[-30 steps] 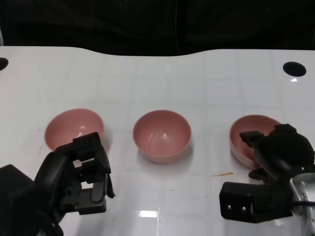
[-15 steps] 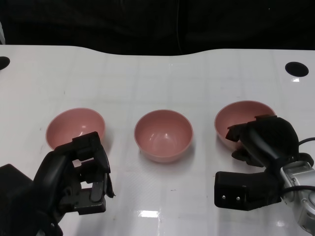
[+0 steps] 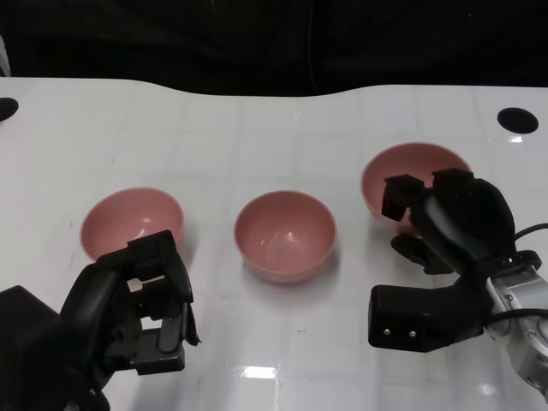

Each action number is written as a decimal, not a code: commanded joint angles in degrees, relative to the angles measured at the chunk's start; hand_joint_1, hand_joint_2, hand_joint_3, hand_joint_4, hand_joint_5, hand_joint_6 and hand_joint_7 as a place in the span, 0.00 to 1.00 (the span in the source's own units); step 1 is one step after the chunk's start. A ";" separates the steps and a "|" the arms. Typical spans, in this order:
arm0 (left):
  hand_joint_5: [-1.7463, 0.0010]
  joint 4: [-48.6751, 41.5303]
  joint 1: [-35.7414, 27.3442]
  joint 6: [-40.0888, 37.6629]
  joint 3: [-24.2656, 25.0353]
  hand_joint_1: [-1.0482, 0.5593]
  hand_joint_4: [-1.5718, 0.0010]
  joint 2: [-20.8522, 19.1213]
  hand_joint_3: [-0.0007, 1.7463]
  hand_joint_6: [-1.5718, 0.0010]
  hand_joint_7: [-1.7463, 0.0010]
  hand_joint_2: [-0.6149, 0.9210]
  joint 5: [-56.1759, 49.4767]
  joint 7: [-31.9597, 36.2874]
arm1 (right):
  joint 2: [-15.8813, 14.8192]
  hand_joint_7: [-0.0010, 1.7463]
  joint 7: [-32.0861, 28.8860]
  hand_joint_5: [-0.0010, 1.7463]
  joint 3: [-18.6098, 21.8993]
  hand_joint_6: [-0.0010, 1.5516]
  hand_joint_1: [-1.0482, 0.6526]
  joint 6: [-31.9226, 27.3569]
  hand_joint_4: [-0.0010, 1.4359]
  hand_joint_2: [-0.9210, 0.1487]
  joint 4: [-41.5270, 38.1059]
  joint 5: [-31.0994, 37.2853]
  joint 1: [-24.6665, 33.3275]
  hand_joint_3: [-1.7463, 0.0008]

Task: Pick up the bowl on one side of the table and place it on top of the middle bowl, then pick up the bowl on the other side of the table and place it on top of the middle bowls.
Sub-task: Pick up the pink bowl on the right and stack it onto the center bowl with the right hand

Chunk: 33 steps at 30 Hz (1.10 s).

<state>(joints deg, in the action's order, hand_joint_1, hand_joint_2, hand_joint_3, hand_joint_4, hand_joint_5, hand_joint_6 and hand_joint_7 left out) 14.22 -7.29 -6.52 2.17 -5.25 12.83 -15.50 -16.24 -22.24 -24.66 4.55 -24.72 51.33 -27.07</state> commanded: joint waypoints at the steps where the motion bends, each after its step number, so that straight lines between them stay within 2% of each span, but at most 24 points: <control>1: 0.00 0.07 -0.09 0.69 0.11 0.60 0.41 -0.38 0.94 0.44 0.09 0.59 -0.41 0.45 | 0.57 1.00 -1.38 1.00 0.76 0.46 0.48 1.56 0.65 0.42 5.42 -1.06 -0.51 0.41; 6: 0.00 0.58 -0.15 0.01 0.15 0.61 0.41 -0.30 0.94 0.44 0.09 0.59 -0.48 0.54 | 2.96 1.00 -1.05 1.00 0.01 0.47 0.46 3.67 0.67 0.42 10.27 -1.60 -1.05 0.39; 12: 0.00 0.60 -0.16 0.00 0.15 0.61 0.41 -0.28 0.93 0.44 0.08 0.60 -0.51 0.54 | 3.30 1.00 -0.64 1.00 0.53 0.47 0.46 3.98 0.67 0.43 10.56 -1.24 -0.76 0.38; 15: 0.00 0.84 -0.28 0.23 -0.22 0.62 0.41 -0.10 0.93 0.44 0.09 0.59 -0.83 0.66 | 6.05 1.00 1.55 1.00 -2.60 0.48 0.47 7.12 0.69 0.50 9.91 -1.88 -3.52 0.33; 17: 0.00 0.89 -0.30 0.22 -0.25 0.62 0.41 -0.05 0.93 0.44 0.09 0.60 -0.73 0.61 | 6.94 1.00 1.71 1.00 -3.31 0.49 0.47 8.11 0.69 0.53 8.93 -2.16 -4.25 0.32; 33: 0.00 0.70 -0.10 0.82 -0.63 0.61 0.41 0.06 0.91 0.43 0.10 0.61 -1.19 0.75 | 9.73 1.00 2.18 1.00 -5.17 0.48 0.50 10.38 0.69 0.52 4.14 -1.77 -6.02 0.31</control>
<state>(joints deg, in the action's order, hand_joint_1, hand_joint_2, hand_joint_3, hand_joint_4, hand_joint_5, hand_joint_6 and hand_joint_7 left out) 14.61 -7.43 -6.35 1.19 -4.83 11.96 -15.43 -6.81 -20.29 -29.50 14.41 -20.03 50.24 -31.72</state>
